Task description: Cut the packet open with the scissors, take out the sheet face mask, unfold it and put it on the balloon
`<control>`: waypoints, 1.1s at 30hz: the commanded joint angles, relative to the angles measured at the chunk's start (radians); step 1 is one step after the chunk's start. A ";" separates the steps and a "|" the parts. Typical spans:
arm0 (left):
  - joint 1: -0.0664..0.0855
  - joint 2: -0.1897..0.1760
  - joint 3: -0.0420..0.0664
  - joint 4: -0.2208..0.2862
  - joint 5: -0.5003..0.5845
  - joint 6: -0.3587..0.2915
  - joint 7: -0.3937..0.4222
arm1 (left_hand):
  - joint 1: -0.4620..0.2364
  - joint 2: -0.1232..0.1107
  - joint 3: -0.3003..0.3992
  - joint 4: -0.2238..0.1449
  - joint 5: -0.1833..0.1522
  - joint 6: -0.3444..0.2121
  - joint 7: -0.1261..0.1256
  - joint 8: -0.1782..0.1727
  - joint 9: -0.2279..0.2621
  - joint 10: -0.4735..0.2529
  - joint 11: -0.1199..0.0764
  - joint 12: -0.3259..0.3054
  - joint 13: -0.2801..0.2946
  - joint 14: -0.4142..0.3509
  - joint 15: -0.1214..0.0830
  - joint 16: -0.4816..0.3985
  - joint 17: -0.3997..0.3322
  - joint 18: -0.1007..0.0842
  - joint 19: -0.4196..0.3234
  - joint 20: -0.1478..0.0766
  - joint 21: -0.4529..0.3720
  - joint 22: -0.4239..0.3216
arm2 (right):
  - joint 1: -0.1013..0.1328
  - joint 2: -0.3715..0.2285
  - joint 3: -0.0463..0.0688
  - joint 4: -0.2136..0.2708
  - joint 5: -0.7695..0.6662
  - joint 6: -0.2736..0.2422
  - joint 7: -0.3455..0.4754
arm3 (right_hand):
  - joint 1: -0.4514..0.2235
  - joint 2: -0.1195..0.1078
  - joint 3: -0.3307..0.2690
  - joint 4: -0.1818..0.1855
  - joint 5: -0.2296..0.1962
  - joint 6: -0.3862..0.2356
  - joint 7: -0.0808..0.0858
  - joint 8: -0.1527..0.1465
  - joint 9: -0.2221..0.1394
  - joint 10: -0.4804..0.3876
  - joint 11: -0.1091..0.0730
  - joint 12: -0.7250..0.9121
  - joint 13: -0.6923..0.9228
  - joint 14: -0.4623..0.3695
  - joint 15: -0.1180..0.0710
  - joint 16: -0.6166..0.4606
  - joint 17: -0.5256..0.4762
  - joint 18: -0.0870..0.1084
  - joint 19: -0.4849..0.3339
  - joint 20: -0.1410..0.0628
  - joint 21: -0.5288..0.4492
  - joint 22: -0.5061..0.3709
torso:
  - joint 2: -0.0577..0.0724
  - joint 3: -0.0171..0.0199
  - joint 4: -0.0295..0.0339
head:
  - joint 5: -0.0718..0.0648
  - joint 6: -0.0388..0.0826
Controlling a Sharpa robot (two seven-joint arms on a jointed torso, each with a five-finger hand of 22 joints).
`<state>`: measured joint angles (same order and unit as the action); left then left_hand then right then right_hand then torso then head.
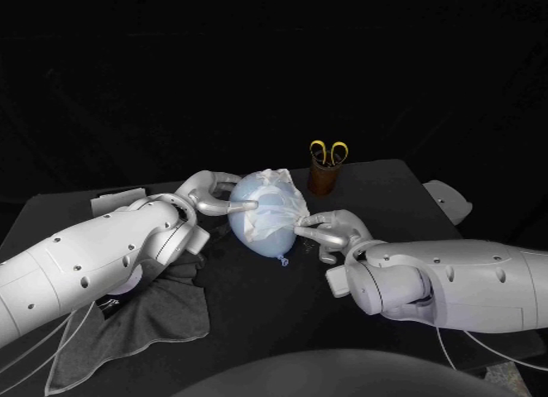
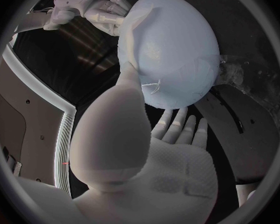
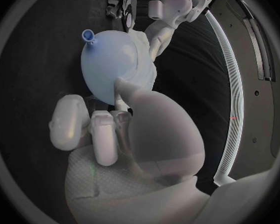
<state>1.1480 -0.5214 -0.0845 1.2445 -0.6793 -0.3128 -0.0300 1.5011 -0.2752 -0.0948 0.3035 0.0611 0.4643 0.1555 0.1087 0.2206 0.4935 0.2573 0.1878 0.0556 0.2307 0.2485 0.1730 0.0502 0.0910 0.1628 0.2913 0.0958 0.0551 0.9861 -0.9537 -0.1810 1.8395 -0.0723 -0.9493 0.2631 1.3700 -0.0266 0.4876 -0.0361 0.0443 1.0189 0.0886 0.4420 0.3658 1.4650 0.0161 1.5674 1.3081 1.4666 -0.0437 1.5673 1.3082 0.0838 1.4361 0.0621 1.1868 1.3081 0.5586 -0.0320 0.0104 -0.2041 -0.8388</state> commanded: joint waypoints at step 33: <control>-0.001 0.006 -0.002 -0.010 -0.001 0.015 -0.005 | 0.008 0.003 0.002 -0.001 -0.004 -0.002 0.135 0.006 -0.001 0.003 0.000 -0.004 0.001 0.006 -0.001 -0.003 0.000 0.017 0.005 0.001 -0.002 -0.001 | 0.000 -0.118 0.001 0.085 -0.153 0.007 -0.109 | -0.085 -0.008 0.098 -0.046 0.004 -0.015 -0.009 0.056 0.074 0.106 -0.011 0.003 0.263 0.104 -0.012 0.003 0.263 -0.011 -0.001 -0.010 0.006 0.165 | 0.000 0.0000 0.0005 | 0.001 -0.002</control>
<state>1.1477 -0.5175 -0.0850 1.2356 -0.6792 -0.3087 -0.0302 1.5011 -0.2752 -0.0948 0.3035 0.0611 0.4643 0.1555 0.1087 0.2207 0.4935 0.2573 0.1880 0.0557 0.2307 0.2485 0.1730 0.0502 0.0910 0.1629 0.2913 0.0958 0.0552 0.9868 -1.0692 -0.1802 1.9221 -0.1716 -0.9520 0.1906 1.2942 -0.0342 0.5810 -0.0802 0.0462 1.0085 0.0802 0.4901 0.3659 1.4664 0.0104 1.5640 1.3082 1.4666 -0.0502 1.5673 1.3082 0.0830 1.4321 0.0592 1.1867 1.3081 0.5585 -0.0327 0.0104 -0.2029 -0.8409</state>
